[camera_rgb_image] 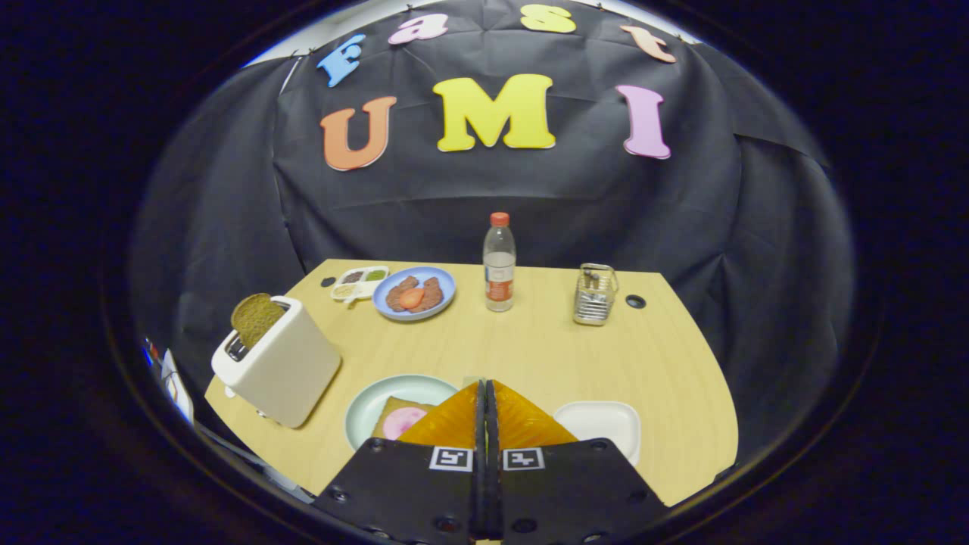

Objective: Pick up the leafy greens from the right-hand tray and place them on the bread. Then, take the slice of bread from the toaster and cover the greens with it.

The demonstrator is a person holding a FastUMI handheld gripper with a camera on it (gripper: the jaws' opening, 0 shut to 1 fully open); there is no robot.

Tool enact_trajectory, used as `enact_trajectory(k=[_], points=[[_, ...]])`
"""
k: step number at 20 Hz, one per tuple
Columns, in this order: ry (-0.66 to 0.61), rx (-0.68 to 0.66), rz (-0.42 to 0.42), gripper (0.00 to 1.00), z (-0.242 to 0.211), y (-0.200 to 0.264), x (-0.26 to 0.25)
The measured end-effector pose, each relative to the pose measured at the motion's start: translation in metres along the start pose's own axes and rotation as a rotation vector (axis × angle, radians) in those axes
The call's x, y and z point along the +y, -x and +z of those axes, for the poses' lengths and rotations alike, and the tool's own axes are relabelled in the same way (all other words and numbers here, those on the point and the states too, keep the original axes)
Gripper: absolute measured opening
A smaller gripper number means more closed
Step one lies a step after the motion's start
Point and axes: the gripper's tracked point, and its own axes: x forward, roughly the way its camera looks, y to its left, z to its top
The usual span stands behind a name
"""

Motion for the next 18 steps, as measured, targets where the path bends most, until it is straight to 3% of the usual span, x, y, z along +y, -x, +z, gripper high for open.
enact_trajectory(k=[8, 12, 18], points=[[-0.019, 0.054, 0.191, 0.00, -0.013, -0.032, 0.116], [-0.037, 0.151, 0.149, 0.00, -0.046, -0.085, 0.120], [-0.031, 0.213, 0.092, 0.00, -0.059, -0.145, 0.107]])
